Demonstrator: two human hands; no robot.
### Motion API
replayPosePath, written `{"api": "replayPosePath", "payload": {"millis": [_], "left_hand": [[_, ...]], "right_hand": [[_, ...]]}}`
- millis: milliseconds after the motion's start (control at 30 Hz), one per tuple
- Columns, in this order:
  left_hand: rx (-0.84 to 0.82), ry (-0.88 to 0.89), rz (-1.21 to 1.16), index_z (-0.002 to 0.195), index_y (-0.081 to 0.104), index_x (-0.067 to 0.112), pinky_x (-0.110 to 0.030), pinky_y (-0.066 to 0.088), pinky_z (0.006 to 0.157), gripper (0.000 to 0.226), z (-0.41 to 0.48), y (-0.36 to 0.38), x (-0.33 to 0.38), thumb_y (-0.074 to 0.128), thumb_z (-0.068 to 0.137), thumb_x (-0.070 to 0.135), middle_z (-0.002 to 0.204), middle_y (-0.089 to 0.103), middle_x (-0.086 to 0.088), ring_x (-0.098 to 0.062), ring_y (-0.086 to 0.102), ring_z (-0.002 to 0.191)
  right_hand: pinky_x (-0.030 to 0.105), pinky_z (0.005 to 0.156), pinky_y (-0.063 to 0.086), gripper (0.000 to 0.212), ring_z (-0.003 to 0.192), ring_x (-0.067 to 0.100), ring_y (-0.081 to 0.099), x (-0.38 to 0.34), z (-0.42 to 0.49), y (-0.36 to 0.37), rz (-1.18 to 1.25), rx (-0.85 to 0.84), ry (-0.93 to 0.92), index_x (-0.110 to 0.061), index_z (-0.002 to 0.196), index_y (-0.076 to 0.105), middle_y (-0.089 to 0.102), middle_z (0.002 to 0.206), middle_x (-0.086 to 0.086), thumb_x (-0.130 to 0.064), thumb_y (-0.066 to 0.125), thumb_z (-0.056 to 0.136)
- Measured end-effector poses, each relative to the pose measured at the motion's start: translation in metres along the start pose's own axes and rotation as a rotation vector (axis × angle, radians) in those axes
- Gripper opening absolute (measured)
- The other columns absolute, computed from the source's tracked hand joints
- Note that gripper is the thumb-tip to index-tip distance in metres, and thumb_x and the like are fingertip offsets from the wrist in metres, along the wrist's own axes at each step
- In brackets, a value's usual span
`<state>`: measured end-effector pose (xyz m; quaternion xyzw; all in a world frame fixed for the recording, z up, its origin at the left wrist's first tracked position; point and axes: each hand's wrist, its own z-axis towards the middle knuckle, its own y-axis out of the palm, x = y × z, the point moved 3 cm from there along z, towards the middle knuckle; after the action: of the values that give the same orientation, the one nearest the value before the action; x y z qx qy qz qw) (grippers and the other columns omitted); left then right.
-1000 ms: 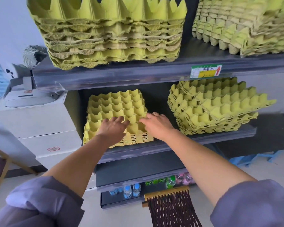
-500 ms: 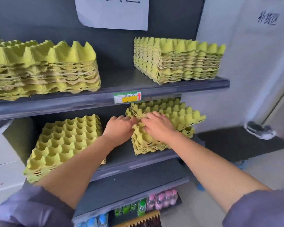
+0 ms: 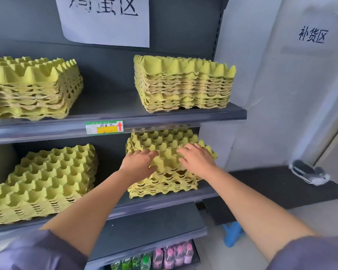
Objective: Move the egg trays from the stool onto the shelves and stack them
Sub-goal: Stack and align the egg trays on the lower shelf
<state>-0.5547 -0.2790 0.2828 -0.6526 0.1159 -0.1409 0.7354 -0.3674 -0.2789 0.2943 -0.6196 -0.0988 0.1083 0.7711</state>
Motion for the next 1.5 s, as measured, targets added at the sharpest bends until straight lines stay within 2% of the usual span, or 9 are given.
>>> {"api": "replayPosePath", "payload": {"millis": [267, 500, 600, 700, 833, 967, 1200, 1300, 1500], "left_hand": [[-0.099, -0.074, -0.033, 0.143, 0.028, 0.033, -0.046, 0.033, 0.105, 0.058, 0.038, 0.021, 0.01, 0.038, 0.092, 0.058, 0.147, 0.034, -0.001, -0.026, 0.033, 0.135], [-0.178, -0.542, -0.241, 0.148, 0.013, 0.03, -0.048, 0.04, 0.099, 0.08, 0.048, 0.047, -0.007, 0.05, 0.085, 0.061, 0.15, 0.019, -0.012, -0.039, 0.03, 0.133], [-0.163, -0.714, -0.452, 0.149, 0.009, 0.023, -0.044, 0.047, 0.095, 0.094, 0.044, 0.054, -0.01, 0.061, 0.079, 0.059, 0.141, 0.033, -0.017, -0.038, 0.047, 0.12], [-0.069, -0.793, -0.555, 0.143, 0.022, 0.012, -0.037, 0.049, 0.083, 0.078, 0.041, 0.05, -0.007, 0.067, 0.083, 0.036, 0.125, 0.053, -0.015, -0.032, 0.057, 0.107], [0.042, -0.83, -0.639, 0.141, 0.033, 0.01, -0.032, 0.045, 0.078, 0.06, 0.037, 0.04, -0.013, 0.058, 0.086, 0.01, 0.124, 0.056, -0.015, -0.029, 0.056, 0.104], [0.119, -0.838, -0.615, 0.14, 0.038, 0.009, -0.037, 0.047, 0.083, 0.055, 0.026, 0.034, -0.021, 0.049, 0.087, 0.003, 0.12, 0.057, -0.019, -0.034, 0.056, 0.104], [-0.052, -0.802, -0.668, 0.149, 0.016, 0.017, -0.041, 0.046, 0.09, 0.076, 0.014, 0.067, -0.026, 0.051, 0.085, -0.001, 0.133, 0.049, -0.017, -0.036, 0.052, 0.115], [-0.055, -0.878, -0.758, 0.148, 0.017, 0.018, -0.042, 0.046, 0.088, 0.072, 0.01, 0.077, -0.031, 0.056, 0.089, 0.008, 0.136, 0.044, -0.016, -0.035, 0.048, 0.118], [-0.094, -0.957, -0.759, 0.139, 0.028, 0.004, -0.045, 0.054, 0.079, 0.054, 0.011, 0.088, -0.034, 0.052, 0.091, 0.008, 0.131, 0.047, -0.023, -0.039, 0.055, 0.111]], "right_hand": [[0.043, 0.102, 0.04, 0.043, 0.126, 0.027, 0.042, 0.052, 0.031, 0.02, 0.005, -0.079, 0.099, -0.024, 0.138, 0.044, 0.044, 0.139, 0.005, -0.037, 0.045, 0.097], [0.045, 0.101, 0.041, 0.063, 0.129, 0.038, 0.038, 0.106, 0.056, 0.051, 0.168, -0.182, 0.369, -0.022, 0.145, 0.03, 0.032, 0.143, 0.017, -0.044, 0.054, 0.091], [0.037, 0.098, 0.045, 0.088, 0.122, 0.034, 0.048, 0.115, 0.065, 0.06, 0.402, -0.354, 0.391, -0.026, 0.147, 0.023, 0.041, 0.14, 0.013, -0.049, 0.067, 0.075], [0.039, 0.097, 0.048, 0.107, 0.117, 0.029, 0.053, 0.127, 0.081, 0.078, 0.534, -0.325, 0.372, -0.033, 0.143, 0.032, 0.052, 0.134, 0.006, -0.061, 0.07, 0.047], [0.036, 0.093, 0.048, 0.087, 0.118, 0.033, 0.052, 0.111, 0.075, 0.06, 0.609, -0.166, 0.401, -0.028, 0.145, 0.032, 0.046, 0.135, 0.012, -0.047, 0.074, 0.07], [0.036, 0.085, 0.051, 0.076, 0.114, 0.035, 0.051, 0.088, 0.064, 0.07, 0.591, -0.107, 0.394, -0.027, 0.143, 0.032, 0.045, 0.132, 0.015, -0.05, 0.066, 0.079], [0.05, 0.099, 0.044, 0.074, 0.131, 0.037, 0.038, 0.078, 0.047, 0.09, 0.578, -0.191, 0.369, -0.03, 0.147, 0.022, 0.03, 0.147, 0.012, -0.065, 0.046, 0.087], [0.044, 0.099, 0.042, 0.076, 0.132, 0.036, 0.04, 0.085, 0.045, 0.092, 0.72, -0.212, 0.401, -0.024, 0.152, 0.013, 0.026, 0.15, 0.014, -0.056, 0.047, 0.092], [0.046, 0.101, 0.04, 0.063, 0.13, 0.039, 0.04, 0.081, 0.041, 0.101, 0.578, -0.317, 0.482, -0.023, 0.151, 0.011, 0.026, 0.148, 0.017, -0.036, 0.044, 0.099]]}}
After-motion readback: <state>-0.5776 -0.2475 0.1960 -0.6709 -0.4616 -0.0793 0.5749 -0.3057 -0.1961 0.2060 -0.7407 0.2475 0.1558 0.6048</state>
